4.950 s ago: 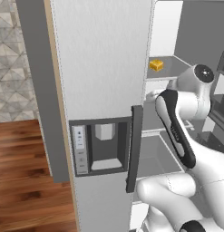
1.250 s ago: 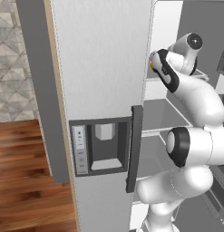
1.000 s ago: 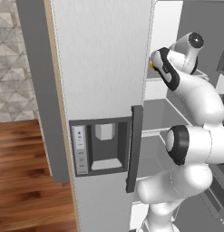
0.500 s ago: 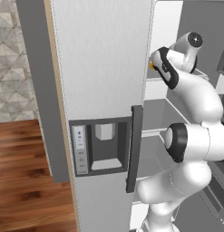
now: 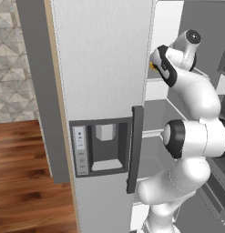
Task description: Pick the cheese from the fridge and the cheese grater from the cabinet and place them next to the salad bowl.
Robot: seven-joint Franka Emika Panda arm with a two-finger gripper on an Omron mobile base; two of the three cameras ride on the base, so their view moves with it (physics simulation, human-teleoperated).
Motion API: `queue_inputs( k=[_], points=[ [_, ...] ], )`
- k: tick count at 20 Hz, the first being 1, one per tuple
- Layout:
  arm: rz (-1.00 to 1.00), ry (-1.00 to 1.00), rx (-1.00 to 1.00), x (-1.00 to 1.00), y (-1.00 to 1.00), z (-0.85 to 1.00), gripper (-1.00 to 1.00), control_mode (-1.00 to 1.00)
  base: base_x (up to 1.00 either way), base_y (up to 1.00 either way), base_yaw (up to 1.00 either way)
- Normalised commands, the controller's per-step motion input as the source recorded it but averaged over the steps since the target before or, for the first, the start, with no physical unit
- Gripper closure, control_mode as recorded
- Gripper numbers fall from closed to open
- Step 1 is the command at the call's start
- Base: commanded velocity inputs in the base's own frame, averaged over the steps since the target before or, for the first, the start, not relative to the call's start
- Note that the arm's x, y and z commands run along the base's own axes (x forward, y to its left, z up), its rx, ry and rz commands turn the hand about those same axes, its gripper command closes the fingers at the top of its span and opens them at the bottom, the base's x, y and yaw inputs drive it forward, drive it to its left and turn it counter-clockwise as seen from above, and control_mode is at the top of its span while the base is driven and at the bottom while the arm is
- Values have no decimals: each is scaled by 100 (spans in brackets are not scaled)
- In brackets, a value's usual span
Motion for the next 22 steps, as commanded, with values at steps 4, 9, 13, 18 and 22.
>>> queue_inputs(
  k=[4, 9, 13, 18, 22],
  points=[
    [0, 3, 3, 14, 0, -3, -100, -100, 0, 0, 0],
    [0, 9, 2, 21, 0, -7, -100, -100, 0, 0, 0],
    [0, 5, 3, 28, 0, -5, -100, -100, 0, 0, 0],
    [0, 7, 1, 21, 0, -6, -100, -100, 0, 0, 0],
    [0, 4, 3, 15, 0, -3, -100, -100, 0, 0, 0]
  ],
)
